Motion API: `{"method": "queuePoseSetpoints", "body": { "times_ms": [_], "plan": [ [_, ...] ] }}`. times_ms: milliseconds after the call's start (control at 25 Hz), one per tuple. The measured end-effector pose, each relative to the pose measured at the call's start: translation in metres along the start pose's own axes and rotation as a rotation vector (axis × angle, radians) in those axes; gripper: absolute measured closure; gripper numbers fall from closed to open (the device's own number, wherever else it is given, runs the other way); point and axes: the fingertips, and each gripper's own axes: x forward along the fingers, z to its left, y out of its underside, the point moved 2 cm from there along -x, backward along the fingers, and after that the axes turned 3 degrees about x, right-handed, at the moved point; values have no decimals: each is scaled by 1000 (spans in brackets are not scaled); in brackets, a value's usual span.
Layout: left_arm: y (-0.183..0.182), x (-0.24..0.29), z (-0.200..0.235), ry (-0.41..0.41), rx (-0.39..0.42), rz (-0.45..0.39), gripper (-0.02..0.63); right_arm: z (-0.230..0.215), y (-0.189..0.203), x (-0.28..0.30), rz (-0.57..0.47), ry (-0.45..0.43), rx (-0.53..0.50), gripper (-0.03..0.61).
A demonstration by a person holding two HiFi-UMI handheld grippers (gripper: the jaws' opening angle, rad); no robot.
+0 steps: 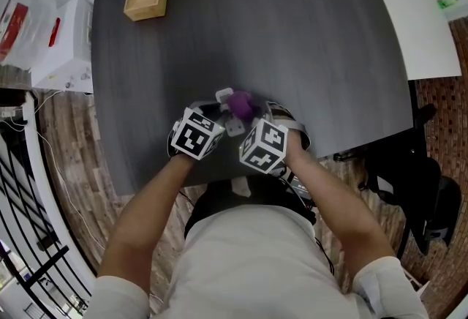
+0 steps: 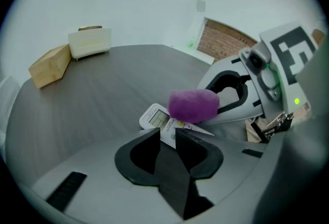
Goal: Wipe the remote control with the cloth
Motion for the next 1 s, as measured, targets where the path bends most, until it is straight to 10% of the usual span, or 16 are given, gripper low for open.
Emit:
{"method": "queuePoseSetpoints", "body": {
  "times_ms": [720,840,1000],
  "plan": [
    [2,-3,1,34,24,5,528,93,56,-58,-10,-303,54,462],
    [-9,-13,2,53,139,-13,528,86,62,-64,-28,-275,145,462],
    [-18,-23,-4,108,518,-6,488,76,68,-67,-45,-249,222,462]
  ]
}}
